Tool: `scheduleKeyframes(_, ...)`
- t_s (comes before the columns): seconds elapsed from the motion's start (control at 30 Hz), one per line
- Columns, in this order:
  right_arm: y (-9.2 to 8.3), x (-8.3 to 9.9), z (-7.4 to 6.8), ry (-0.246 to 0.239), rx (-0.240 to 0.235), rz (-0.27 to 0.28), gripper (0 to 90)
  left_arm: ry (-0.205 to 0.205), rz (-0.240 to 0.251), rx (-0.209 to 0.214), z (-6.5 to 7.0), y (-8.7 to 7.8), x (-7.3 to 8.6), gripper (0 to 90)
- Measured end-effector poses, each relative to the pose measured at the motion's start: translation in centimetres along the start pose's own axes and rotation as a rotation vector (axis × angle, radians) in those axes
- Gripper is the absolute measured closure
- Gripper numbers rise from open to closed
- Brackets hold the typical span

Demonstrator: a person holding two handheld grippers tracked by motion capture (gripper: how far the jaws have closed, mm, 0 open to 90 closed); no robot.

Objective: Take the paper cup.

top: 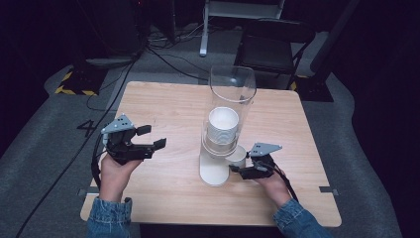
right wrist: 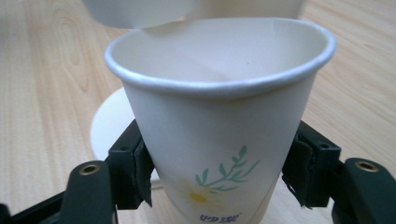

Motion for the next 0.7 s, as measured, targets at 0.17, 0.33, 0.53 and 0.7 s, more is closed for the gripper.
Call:
scheduleKeyframes(0.17, -1.3, -0.5, 1.2, 0.029, 0.020, 0.045, 34.4, -0.002, 0.001, -0.001, 0.0, -0.1, 0.0, 22.2)
scheduleKeyframes(0.33, -2.8, -0.9, 2.5, 0.054, 0.059, 0.086, 34.3, -0.003, -0.001, -0.002, 0.0, -0.1, 0.0, 22.2)
scheduleKeyframes(0.53, -4.4, -1.1, 4.4, 0.124, 0.100, 0.157, 34.4, -0.003, -0.007, -0.004, 0.1, 0.0, 0.1, 22.3)
scheduleKeyframes(0.7, -4.9, -0.7, 5.8, 0.176, 0.153, 0.176, 34.0, -0.003, -0.012, -0.008, 0.1, -0.2, 0.3, 22.2)
Point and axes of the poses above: each handheld gripper's, and its own axes: y roughly forward along the jaws, x roughly out of its underside, z roughly to its right, the point moved 4 cm from there along y, roughly forward along the jaws, and after that the axes turned 3 degrees about y, right-handed, at the moved point
